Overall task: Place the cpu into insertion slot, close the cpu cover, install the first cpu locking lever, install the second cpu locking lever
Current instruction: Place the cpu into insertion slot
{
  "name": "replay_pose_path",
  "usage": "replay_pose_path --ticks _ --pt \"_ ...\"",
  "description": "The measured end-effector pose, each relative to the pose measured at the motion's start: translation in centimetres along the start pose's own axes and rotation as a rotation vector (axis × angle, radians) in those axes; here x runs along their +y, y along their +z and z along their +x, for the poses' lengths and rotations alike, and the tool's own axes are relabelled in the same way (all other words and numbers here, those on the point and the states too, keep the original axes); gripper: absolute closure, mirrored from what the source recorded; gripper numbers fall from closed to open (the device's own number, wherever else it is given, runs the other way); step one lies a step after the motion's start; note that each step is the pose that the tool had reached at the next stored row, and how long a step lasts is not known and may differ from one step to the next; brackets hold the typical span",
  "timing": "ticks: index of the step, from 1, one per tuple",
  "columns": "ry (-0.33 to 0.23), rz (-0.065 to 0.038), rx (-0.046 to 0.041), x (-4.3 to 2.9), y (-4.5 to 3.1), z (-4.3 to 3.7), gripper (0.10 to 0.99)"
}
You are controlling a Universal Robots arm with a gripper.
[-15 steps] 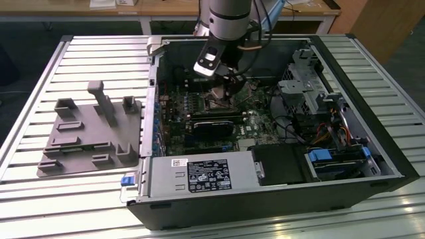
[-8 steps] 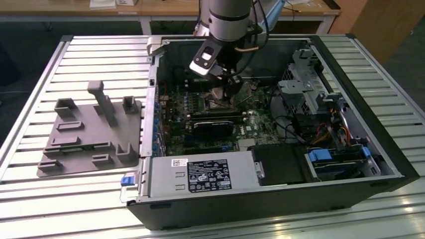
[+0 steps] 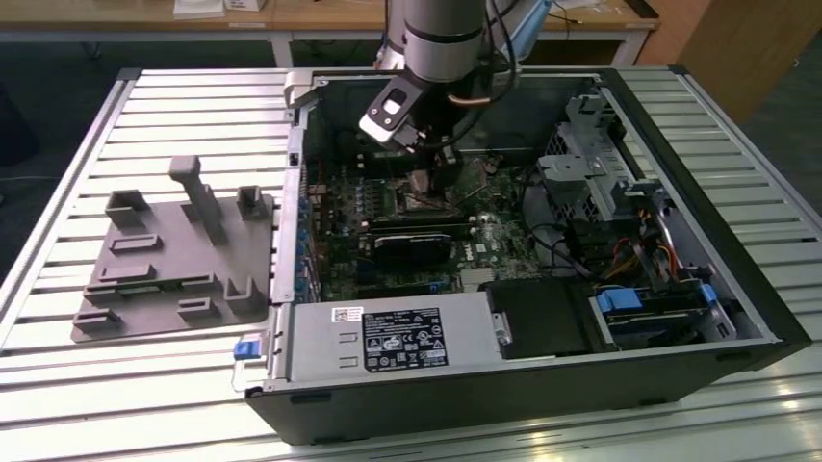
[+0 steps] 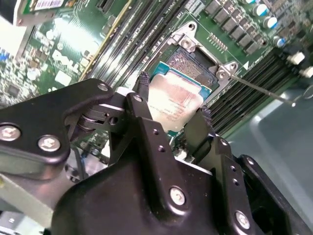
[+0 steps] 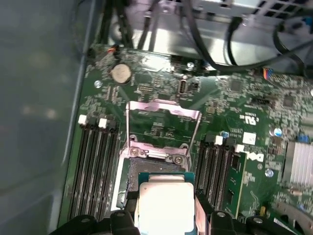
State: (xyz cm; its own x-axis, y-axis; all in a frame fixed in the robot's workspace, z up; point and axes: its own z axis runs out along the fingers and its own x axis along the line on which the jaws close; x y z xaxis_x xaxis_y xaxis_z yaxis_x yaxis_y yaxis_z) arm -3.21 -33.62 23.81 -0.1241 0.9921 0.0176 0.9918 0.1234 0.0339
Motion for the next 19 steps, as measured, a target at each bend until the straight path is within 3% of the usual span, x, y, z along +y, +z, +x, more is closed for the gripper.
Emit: replay_pose_path --ticks 12,16,19 --pt "0.205 -0.004 -0.0071 -0.02 0.43 -0.01 0.553" --pt "0.21 -0.004 -0.0061 -0.06 0.48 -0.01 0.553" --pt "0.193 -0.012 -0.0048 -0.1 0.58 0.0 0.553"
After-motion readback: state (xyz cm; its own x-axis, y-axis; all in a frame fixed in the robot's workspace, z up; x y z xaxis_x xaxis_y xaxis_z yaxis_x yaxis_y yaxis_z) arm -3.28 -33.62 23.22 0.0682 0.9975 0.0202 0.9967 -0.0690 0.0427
